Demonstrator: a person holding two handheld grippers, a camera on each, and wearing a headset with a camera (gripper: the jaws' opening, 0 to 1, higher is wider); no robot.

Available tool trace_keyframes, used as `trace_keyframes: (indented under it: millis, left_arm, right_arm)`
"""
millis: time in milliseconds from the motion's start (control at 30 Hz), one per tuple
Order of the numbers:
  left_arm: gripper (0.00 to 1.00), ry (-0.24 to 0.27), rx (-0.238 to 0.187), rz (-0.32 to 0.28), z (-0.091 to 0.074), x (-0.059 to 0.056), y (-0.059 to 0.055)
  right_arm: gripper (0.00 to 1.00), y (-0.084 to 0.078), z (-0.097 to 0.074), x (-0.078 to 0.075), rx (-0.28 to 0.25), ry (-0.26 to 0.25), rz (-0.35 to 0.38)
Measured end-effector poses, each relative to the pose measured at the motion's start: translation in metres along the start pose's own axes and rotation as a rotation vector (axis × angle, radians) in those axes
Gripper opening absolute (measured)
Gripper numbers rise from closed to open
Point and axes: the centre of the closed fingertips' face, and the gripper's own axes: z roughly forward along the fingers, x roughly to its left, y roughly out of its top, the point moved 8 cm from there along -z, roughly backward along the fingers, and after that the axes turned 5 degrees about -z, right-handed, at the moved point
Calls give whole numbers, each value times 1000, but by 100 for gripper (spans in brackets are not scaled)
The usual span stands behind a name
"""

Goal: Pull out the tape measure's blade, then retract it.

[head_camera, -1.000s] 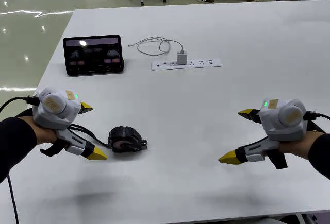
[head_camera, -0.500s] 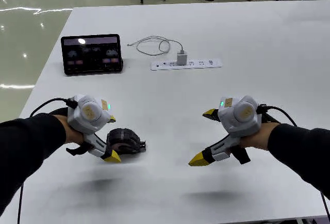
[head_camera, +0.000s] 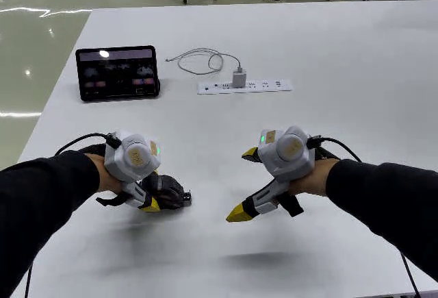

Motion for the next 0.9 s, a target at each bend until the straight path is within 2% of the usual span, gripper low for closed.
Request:
trace_keyframes:
  millis: [33,167,233,333,433,500,600,700,767,833,900]
  left_arm:
    - [32,-1,-1,5,0,0,0]
    - [31,3,-6,45,-1,-3,0]
    - [31,-7,-8,72,-1,-5,1]
    - [31,-11,-13,78,-2,-5,2]
    - [30,-16,-15,67,-2,-5,2]
    - [30,-20,-15,58,-1,-4,2]
    - [30,-22,-15,26,-1,-4,2]
    - [31,-23,-7,15,-2,-5,3]
    - [30,-27,-7,14,-2,-5,3]
    - [31,-31,-15,12,-2,-5,3]
    - [31,-35,-31,0,-2,-4,2]
  right_arm:
    - [86,2,2,1,0,5,-5]
    - [82,9,14,3,7,30,-42]
    - [80,8,20,2,9,36,-59]
    - [74,5,32,1,34,47,-69]
    - [67,3,43,-1,83,67,-70]
    - [61,6,50,-3,73,62,-75]
    - [58,11,62,-6,59,66,-62]
    - [58,12,74,-6,67,65,-81]
    - [53,13,79,-4,70,86,-87]
    - [49,12,84,-2,96,98,-116]
    - [50,10,89,-3,101,85,-118]
